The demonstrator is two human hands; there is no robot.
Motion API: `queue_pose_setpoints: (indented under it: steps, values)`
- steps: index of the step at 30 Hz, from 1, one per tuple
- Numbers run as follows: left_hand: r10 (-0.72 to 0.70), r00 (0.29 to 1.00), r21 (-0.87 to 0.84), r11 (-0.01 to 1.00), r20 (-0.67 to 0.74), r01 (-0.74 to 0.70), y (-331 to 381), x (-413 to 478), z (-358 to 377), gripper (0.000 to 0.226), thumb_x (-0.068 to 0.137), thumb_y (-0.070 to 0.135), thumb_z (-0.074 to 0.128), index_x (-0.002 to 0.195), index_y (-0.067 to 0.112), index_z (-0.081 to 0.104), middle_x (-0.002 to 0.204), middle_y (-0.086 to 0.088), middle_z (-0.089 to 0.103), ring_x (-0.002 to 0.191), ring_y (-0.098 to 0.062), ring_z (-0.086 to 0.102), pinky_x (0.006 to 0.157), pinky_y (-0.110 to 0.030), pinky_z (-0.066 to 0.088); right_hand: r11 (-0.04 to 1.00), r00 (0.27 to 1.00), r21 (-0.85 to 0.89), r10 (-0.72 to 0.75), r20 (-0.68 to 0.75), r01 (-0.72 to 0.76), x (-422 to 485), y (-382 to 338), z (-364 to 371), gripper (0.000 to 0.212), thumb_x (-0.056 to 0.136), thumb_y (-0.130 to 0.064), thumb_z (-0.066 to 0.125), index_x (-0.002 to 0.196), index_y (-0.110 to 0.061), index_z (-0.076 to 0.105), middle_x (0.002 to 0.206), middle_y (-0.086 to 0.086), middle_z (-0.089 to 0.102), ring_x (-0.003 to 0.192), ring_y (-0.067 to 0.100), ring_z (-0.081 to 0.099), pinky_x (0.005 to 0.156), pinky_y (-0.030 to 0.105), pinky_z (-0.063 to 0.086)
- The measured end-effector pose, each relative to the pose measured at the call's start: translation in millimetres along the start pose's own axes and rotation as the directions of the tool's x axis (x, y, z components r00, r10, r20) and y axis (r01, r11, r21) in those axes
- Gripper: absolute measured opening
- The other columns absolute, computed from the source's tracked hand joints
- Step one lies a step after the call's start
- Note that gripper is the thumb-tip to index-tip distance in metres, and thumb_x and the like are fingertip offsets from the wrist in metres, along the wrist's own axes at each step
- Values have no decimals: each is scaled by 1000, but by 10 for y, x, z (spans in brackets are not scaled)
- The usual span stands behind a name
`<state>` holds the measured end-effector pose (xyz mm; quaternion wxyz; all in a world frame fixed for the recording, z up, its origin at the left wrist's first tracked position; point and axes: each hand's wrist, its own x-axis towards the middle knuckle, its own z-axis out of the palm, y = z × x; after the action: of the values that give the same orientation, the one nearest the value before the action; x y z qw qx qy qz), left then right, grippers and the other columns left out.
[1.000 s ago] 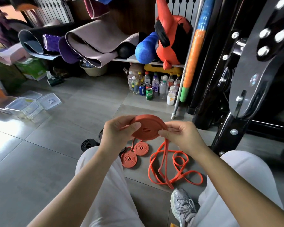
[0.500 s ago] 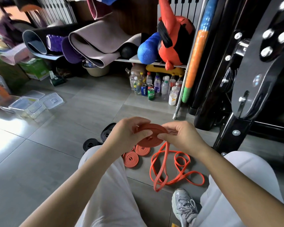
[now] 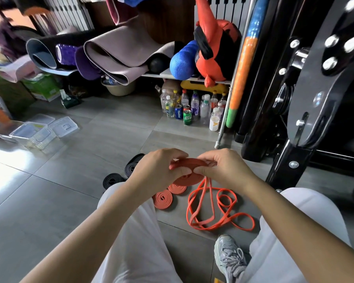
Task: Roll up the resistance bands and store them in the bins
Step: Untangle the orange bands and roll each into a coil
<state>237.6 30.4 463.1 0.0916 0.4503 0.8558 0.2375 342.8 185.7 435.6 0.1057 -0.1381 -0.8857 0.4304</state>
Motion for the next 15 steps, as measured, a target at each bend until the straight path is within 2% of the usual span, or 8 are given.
queue_pose_setpoints:
  steps: [3, 8, 13, 15]
  values:
    - [13, 1000, 11, 1000, -13, -13, 40, 12, -10, 19, 85, 26, 65, 102, 22, 70, 97, 7, 71, 93, -16, 63, 82, -34, 48, 996, 1000, -86, -14, 25, 16, 22, -29, -28, 17, 76, -22, 76, 93, -25, 75, 83, -5, 74, 79, 10, 67, 77, 33, 52]
    - [4, 1000, -1, 1000, -21, -4, 21, 12, 60, 17, 85, 25, 64, 101, 22, 69, 94, 4, 71, 91, -18, 63, 81, -34, 48, 992, 1000, -124, -8, 30, 12, 31, -8, -17, 17, 76, -25, 75, 93, -25, 75, 85, -5, 74, 82, 12, 66, 79, 36, 52]
    - [61, 998, 22, 998, -19, -61, 20, -8, 148, 50, 84, 18, 65, 130, 28, 50, 109, 3, 69, 101, -23, 62, 88, -32, 46, 991, 999, -127, -32, 21, 34, 43, 22, -14, 17, 76, -24, 75, 93, -25, 74, 81, -1, 73, 79, 17, 66, 76, 33, 51]
    - [56, 996, -22, 998, -66, -58, -4, -8, 142, 48, 83, 15, 65, 127, 30, 55, 108, 4, 69, 100, -19, 63, 88, -25, 44, 1000, 1000, 25, -13, -3, 13, 25, 42, -9, 15, 75, -17, 77, 89, -23, 73, 76, -5, 72, 72, 10, 67, 73, 28, 53]
